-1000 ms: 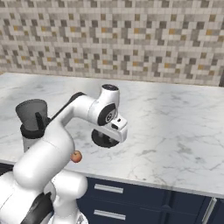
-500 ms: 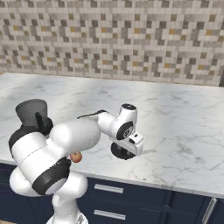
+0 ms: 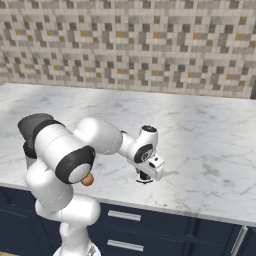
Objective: Open the blender lid, put the peach in the blender, close the lid, and start the blender.
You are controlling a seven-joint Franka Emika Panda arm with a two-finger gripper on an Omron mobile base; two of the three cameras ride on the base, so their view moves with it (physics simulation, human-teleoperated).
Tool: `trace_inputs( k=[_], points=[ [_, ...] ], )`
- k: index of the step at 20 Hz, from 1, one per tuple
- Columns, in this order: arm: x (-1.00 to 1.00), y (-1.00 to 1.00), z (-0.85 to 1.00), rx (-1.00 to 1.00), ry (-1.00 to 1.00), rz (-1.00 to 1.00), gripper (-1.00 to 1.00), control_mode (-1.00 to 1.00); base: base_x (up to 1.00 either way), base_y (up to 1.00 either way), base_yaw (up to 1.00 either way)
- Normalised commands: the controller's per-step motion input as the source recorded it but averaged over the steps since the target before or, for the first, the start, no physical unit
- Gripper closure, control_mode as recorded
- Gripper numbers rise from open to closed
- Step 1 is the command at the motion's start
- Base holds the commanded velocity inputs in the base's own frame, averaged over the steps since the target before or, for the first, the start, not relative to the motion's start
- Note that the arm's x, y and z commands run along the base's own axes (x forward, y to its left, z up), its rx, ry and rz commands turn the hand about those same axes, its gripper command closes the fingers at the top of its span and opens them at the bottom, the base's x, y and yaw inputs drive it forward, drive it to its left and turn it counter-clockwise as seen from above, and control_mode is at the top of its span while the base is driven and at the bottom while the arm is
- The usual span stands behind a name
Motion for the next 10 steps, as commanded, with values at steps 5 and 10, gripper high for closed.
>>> trace_inputs(
  k=[5,10],
  points=[
    [0.02,-0.01,-0.04,0.00,0.00,0.00,-1.00,-1.00,0.00,0.00,0.00],
    [-0.08,0.00,0.33,0.00,0.00,0.00,-1.00,-1.00,0.00,0.00,0.00]
  ],
)
